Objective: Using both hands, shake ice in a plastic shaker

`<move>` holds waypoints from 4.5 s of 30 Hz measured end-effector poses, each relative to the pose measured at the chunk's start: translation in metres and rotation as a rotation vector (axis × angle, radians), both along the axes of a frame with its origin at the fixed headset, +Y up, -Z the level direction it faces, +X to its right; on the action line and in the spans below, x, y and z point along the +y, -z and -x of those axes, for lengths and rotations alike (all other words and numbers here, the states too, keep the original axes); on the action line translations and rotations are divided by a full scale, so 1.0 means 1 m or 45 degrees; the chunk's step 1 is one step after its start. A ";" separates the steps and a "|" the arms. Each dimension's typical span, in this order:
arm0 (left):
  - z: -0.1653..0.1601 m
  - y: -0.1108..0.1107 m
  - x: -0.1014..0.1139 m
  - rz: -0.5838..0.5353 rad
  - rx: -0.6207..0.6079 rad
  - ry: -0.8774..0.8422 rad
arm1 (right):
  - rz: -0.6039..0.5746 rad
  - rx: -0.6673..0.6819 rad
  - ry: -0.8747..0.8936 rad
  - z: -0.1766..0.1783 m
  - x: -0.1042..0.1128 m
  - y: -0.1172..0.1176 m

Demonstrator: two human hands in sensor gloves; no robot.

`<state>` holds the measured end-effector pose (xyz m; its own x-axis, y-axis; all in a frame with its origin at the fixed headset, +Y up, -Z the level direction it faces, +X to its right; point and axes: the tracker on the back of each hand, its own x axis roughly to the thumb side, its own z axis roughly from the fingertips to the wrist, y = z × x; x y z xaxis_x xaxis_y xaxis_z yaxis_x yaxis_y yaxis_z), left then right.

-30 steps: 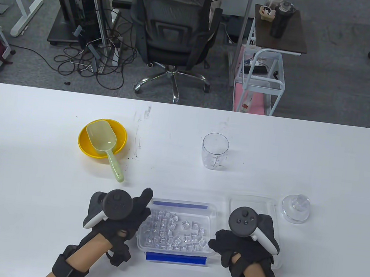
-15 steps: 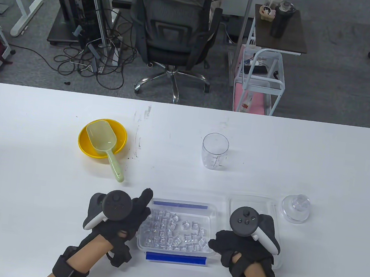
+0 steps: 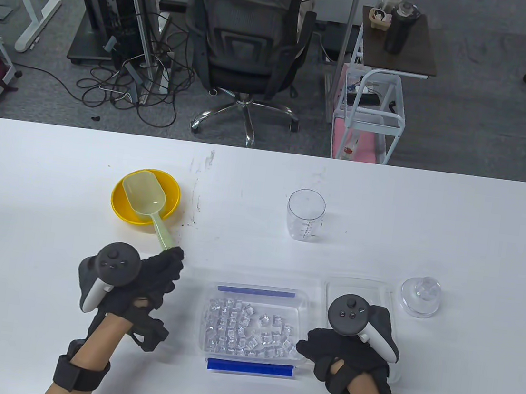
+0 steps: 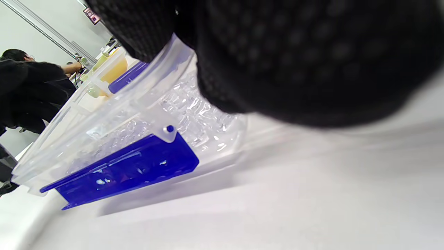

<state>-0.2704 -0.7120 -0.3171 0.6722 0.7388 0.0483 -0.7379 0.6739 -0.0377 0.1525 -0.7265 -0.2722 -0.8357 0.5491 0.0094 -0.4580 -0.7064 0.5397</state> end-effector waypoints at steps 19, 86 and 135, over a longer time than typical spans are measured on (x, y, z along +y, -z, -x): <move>0.018 0.078 -0.062 0.730 0.019 -0.772 | 0.005 -0.008 0.012 0.000 -0.001 0.000; -0.085 -0.018 -0.006 -0.034 -0.340 0.468 | -0.570 -0.018 0.145 -0.008 0.118 -0.016; -0.100 -0.018 -0.035 0.155 -0.320 0.530 | -0.306 0.116 -0.274 0.045 0.073 0.040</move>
<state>-0.1707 -0.7471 -0.2990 0.8899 0.4205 0.1766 -0.3651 0.8889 -0.2767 0.1073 -0.6540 -0.3121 -0.9219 0.3334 0.1974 -0.2422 -0.8935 0.3782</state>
